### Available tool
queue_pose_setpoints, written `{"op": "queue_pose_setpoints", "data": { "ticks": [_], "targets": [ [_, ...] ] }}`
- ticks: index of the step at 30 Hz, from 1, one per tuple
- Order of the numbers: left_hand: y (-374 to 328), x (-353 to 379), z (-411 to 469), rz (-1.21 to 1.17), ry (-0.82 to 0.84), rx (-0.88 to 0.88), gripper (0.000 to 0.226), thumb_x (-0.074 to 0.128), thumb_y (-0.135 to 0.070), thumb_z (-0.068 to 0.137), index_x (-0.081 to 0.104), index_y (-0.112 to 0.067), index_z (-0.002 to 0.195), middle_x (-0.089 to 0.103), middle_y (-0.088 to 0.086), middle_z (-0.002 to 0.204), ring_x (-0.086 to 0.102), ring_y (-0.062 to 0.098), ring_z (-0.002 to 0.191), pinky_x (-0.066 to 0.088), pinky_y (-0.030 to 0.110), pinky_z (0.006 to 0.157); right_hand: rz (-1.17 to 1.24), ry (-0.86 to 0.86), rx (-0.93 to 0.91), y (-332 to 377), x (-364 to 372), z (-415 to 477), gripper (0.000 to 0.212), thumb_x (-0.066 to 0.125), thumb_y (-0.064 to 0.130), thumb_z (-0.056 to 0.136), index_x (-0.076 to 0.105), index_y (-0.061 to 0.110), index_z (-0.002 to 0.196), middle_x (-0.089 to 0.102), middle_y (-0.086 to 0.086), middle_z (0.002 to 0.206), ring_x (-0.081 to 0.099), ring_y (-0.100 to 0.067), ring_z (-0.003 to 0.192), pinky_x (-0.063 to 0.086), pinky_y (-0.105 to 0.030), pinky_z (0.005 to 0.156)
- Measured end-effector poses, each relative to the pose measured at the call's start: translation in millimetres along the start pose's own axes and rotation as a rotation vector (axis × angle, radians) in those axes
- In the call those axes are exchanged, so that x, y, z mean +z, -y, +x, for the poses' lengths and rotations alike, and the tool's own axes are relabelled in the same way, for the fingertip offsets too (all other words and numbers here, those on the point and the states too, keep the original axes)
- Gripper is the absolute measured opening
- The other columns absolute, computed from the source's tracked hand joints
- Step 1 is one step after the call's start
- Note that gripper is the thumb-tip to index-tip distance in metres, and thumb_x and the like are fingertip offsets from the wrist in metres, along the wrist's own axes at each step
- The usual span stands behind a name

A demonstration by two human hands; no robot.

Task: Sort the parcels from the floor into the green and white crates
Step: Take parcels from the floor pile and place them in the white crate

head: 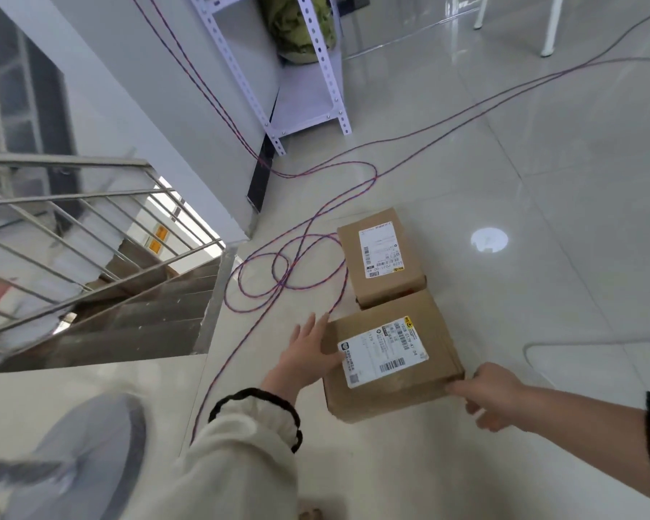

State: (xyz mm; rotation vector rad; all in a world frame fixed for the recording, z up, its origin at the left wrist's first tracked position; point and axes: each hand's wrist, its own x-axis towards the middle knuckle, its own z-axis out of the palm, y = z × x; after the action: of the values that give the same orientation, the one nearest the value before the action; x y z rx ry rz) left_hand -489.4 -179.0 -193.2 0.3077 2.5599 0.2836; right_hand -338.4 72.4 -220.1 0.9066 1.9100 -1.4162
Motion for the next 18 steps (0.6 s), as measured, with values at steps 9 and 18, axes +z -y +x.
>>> {"op": "queue_pose_setpoints", "data": {
  "ticks": [9,18],
  "targets": [
    [-7,15,-20,0.128,-0.015,-0.159,0.080,0.058,-0.078,0.063,0.046,-0.019,0.116,0.054,-0.001,0.112,0.055,0.020,0.100,0.045,0.033,0.077,0.261,0.003,-0.236,30,15,-11,0.027,0.058,0.010,0.089,0.053,0.011,0.116,0.059,-0.011,0.106,0.058,-0.028,0.093,0.043,-0.029,0.073],
    [-11,49,-60,-0.396,0.081,-0.317,0.073,0.065,-0.073,0.066,0.050,-0.015,0.109,0.064,-0.004,0.097,0.068,0.012,0.074,0.052,0.023,0.055,0.130,0.155,-0.375,41,30,-9,0.080,0.054,-0.003,0.088,0.013,0.022,0.152,0.038,-0.001,0.148,0.041,-0.016,0.132,0.036,-0.022,0.100]
  ]
}}
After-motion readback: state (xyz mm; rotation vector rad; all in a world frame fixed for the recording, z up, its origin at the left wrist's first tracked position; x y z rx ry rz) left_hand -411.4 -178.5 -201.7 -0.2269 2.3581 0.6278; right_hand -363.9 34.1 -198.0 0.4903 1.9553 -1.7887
